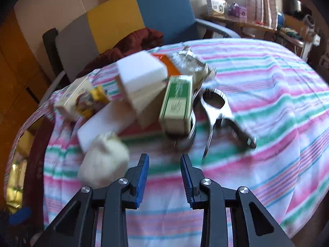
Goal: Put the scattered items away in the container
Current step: 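Grasp the green essential-oil box with the right tool while the left tool grasps the knit cap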
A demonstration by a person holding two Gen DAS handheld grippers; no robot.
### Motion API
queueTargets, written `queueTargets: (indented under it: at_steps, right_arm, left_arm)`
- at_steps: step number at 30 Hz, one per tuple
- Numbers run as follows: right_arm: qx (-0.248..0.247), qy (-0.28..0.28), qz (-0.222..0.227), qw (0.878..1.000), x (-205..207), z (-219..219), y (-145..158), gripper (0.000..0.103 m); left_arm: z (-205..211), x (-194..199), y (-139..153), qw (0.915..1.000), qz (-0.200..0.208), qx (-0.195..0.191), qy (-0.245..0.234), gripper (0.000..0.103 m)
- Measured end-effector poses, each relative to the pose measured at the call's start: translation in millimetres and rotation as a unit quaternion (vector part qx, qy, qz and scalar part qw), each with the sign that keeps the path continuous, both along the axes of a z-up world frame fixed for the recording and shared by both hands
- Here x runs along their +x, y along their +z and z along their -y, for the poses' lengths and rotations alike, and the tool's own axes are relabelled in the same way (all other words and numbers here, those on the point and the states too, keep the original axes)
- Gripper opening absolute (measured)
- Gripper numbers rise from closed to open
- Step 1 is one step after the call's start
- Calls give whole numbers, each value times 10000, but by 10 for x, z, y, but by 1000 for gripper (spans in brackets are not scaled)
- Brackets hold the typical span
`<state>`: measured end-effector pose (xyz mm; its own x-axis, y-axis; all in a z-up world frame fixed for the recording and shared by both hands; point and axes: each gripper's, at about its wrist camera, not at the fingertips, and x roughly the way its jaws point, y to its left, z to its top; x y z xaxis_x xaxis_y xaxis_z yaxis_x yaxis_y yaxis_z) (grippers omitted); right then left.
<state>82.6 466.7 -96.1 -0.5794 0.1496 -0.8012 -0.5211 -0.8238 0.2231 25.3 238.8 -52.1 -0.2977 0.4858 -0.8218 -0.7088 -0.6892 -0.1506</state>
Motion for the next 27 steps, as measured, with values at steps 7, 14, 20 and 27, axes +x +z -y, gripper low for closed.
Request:
queueTargets:
  at_steps: [7,14,20,27]
  right_arm:
    - [361,-342,-573,9971,61,-107,264,50]
    - [473,-538,-292,9970,-432,-496,223,58]
    - [228,-546,-94,9982,-526,-624,18,41]
    - [-6,-460,-473,9978,-198,-395,243,40]
  left_arm:
    - [-670,-84,-55,9986,-23,-19,-529,43]
    - [-1129,-193,-217,9968,-44,-257,-760,43]
    - [-1253,-274,-323,9953,-125,-187,-941,48]
    - [-1213,-290,-342,9947,-71,15,-1030,48]
